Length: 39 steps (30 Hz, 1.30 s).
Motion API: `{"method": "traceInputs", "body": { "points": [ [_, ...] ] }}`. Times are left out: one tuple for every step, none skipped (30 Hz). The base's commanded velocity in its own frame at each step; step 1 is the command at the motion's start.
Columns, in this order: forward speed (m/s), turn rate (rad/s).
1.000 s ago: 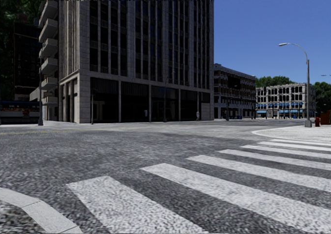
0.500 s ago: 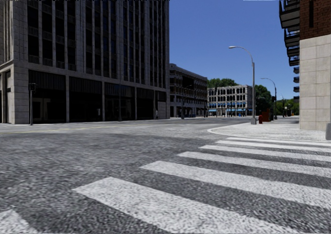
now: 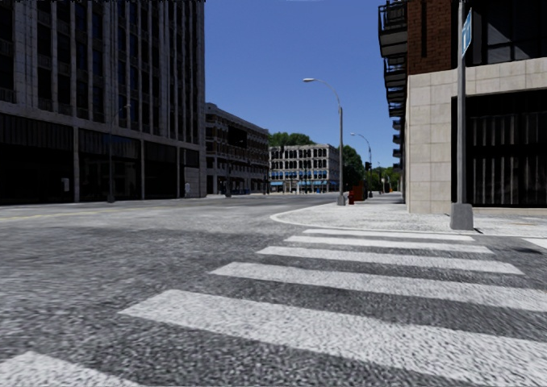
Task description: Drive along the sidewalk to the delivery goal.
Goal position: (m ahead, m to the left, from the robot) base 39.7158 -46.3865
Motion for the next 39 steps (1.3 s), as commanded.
{"method": "traceInputs", "body": {
  "points": [
    [1.36,-0.65],
    [1.36,-0.65],
    [1.36,-0.65],
    [1.36,-0.65],
    [1.36,-0.65],
    [1.36,-0.65],
    [1.37,-0.65],
    [1.41,-0.65],
    [1.6,-0.64],
    [1.6,-0.64],
    [2.0,-0.63],
    [2.0,-0.62],
    [2.0,-0.62],
    [2.0,-0.62],
    [2.0,-0.62],
    [2.0,-0.61],
    [2.0,-0.6],
    [2.0,-0.6],
    [2.0,-0.59],
    [2.0,-0.42],
    [2.0,-0.05],
    [2.0,-0.05],
    [2.0,0.0],
    [2.0,0.0],
    [2.0,0.0],
    [2.0,0.0],
    [2.0,0.0],
    [2.0,0.0],
    [2.0,0.0],
    [2.0,0.0],
    [2.0,0.0],
    [2.0,0.0],
    [2.0,0.0],
    [2.0,0.0],
    [2.0,0.0],
    [2.0,0.0],
    [2.0,0.0],
    [2.0,0.0],
    [2.0,0.0]
  ]
}}
